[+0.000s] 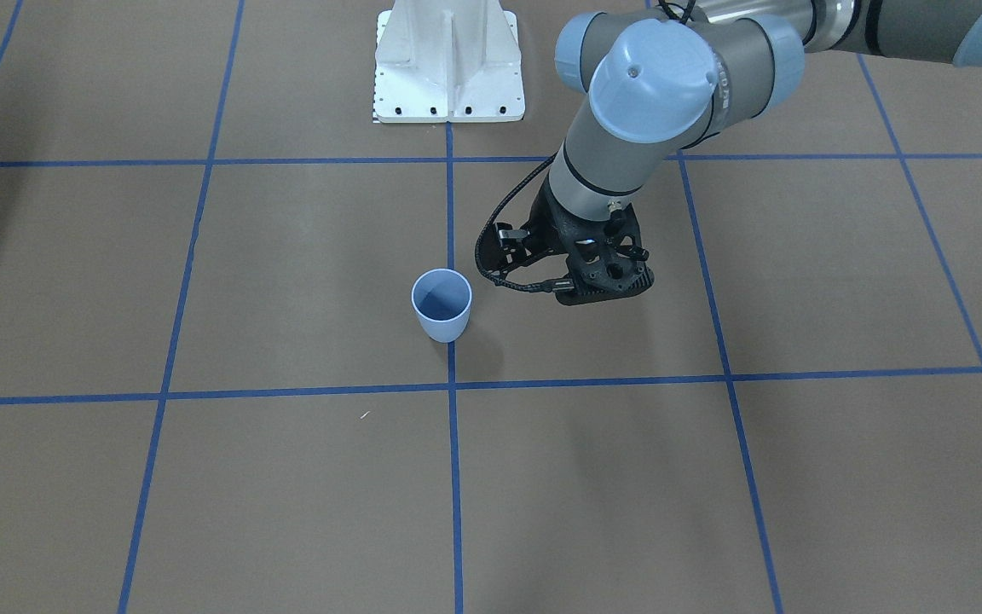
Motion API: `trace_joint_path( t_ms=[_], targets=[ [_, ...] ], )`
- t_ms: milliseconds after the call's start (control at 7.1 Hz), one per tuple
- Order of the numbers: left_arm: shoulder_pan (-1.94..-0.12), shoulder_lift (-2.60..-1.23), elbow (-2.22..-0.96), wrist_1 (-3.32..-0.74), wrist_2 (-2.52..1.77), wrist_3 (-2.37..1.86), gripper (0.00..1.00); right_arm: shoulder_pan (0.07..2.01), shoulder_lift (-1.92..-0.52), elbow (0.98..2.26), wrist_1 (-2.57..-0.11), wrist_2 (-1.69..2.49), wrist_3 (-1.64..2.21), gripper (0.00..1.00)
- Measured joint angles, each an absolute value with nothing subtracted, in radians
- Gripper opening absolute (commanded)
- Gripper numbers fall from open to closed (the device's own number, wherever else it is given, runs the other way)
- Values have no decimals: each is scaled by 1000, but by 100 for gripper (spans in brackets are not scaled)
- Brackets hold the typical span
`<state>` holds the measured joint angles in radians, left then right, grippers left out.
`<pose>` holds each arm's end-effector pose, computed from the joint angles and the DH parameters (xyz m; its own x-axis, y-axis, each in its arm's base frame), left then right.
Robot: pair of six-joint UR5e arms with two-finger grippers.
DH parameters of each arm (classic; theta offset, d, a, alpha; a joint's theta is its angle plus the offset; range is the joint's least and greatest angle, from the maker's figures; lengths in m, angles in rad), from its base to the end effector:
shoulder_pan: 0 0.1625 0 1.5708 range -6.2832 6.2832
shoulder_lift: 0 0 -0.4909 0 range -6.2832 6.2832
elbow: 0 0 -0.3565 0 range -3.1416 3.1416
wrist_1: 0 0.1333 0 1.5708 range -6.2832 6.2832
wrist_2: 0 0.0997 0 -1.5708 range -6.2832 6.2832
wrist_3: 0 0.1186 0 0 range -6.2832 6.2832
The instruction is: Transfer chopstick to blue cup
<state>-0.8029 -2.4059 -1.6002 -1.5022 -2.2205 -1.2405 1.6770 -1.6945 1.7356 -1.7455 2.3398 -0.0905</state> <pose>0.4646 -0.5697 0.2156 0.5481 -0.1959 -0.8131 0.1002 0.9806 -0.1686 0.0911 -0.3755 0.7327 0.7113 0.0785 0.6984 -0.0409 0.9967 -0.0704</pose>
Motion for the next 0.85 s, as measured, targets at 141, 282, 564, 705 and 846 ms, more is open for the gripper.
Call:
trace_joint_path(
  t_ms=[141,282,564,705,846],
  targets=[
    [-805,-2405,-1603,-1501,-2221,-1239,98,1685,-1700,1735,-1788,2339,-27,100],
    [-807,-2405,-1604,-1500,-2220,-1238,98,1689,-1711,1733,-1810,2341,63,100],
    [-809,-2403,-1616,-1500,-2220,-1238,98,1690,-1743,1718,-1822,2361,169,100],
    [-810,-2401,-1626,-1500,-2220,-1234,98,1690,-1756,1703,-1823,2387,205,100],
    [-812,-2399,-1630,-1499,-2220,-1228,98,1690,-1760,1680,-1820,2412,239,100]
  ],
)
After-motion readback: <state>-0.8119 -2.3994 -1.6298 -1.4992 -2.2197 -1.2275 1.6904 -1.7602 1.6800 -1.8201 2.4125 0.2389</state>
